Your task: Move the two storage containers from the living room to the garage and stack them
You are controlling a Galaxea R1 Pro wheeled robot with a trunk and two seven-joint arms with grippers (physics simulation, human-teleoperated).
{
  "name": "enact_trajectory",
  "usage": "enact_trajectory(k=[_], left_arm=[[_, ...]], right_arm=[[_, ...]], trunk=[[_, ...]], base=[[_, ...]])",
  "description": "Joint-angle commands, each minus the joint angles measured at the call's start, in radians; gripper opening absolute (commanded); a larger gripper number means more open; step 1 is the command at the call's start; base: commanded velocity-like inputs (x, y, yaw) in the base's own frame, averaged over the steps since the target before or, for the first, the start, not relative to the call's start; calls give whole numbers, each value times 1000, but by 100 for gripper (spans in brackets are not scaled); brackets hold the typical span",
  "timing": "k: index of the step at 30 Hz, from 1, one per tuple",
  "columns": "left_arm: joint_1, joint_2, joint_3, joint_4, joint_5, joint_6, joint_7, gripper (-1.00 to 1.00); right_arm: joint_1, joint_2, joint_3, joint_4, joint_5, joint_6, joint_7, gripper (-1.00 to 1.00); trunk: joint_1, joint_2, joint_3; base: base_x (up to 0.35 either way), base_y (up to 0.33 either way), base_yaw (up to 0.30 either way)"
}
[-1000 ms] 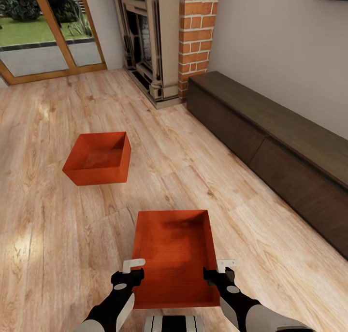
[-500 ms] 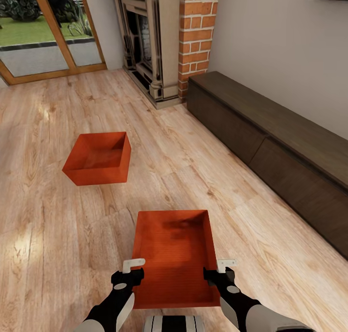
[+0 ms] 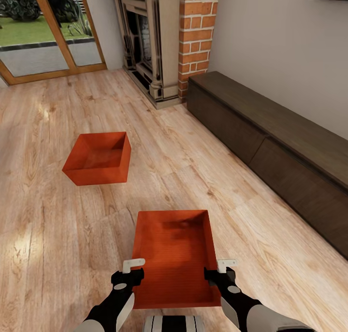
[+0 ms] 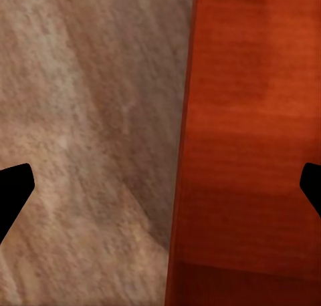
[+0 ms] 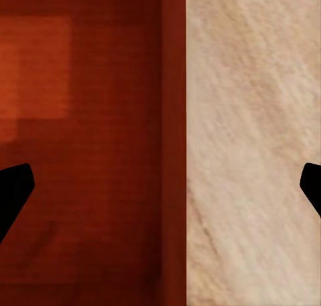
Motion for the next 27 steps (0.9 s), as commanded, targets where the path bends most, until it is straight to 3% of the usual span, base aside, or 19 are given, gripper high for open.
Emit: enact_trajectory(k=[1,21,27], left_arm=[[0,-1,3,0,-2,0,2,100],[0,-1,3,1,-2,0,2,100],[0,-1,3,1,-2,2,1,100]], right_arm=[[-1,0,1,1,6,-2,-6,100],[-1,0,1,1,6,-4,-6,100],[-1,0,1,1,6,-7,-6,100]], trunk=[[0,0,-1],[0,0,-1],[23,-42,-19]], base=[[0,0,0],[0,0,0],[0,0,0]])
